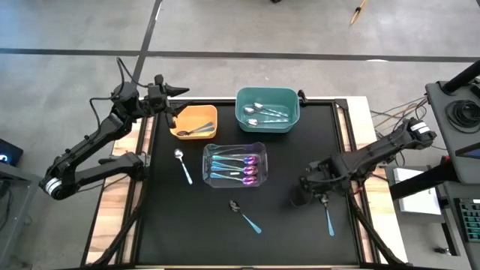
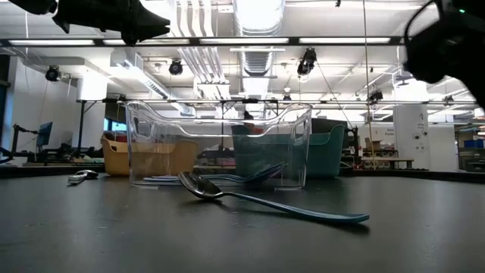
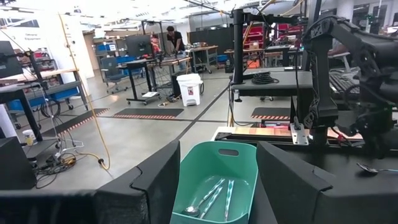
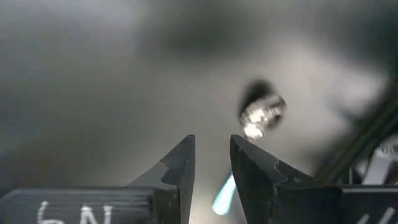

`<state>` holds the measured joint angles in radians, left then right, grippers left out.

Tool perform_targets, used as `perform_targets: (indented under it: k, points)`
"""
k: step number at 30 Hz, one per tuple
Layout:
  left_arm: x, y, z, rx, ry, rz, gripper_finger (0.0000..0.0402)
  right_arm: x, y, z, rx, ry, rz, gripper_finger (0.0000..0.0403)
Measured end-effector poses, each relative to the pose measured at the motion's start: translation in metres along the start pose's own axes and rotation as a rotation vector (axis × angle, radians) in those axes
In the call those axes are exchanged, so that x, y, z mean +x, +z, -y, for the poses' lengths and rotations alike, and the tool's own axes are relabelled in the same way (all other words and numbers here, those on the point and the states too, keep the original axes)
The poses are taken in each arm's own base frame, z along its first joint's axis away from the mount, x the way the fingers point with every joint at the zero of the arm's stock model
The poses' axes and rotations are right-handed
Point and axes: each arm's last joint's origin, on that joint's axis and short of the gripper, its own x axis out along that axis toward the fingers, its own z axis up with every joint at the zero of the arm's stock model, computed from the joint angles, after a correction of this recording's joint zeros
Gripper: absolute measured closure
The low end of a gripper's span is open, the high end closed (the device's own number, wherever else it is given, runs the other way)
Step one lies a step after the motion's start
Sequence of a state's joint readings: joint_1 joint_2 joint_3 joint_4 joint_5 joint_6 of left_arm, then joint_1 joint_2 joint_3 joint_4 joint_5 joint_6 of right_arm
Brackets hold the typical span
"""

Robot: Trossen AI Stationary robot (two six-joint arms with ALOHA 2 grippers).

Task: Sort silverware by color (type)
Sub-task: Put the blue spoon into the yellow bin

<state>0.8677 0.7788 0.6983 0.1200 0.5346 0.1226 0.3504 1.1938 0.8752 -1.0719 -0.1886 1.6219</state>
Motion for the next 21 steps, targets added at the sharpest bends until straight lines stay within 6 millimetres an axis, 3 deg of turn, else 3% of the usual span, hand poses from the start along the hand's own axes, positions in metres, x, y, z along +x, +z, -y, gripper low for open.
perform_targets:
  k: [11, 21]
  points:
    - [0.0, 0.0, 0.0, -0.001, 0.0, -0.001, 0.0207, 0.026, -0.025, 0.015, 0.036, -0.121, -0.056, 0.0312]
    - [0.0, 0.0, 0.0, -0.001, 0.0, -0.001, 0.0207, 0.04, -0.044, 0.019, 0.07, -0.086, -0.06, 0.0312]
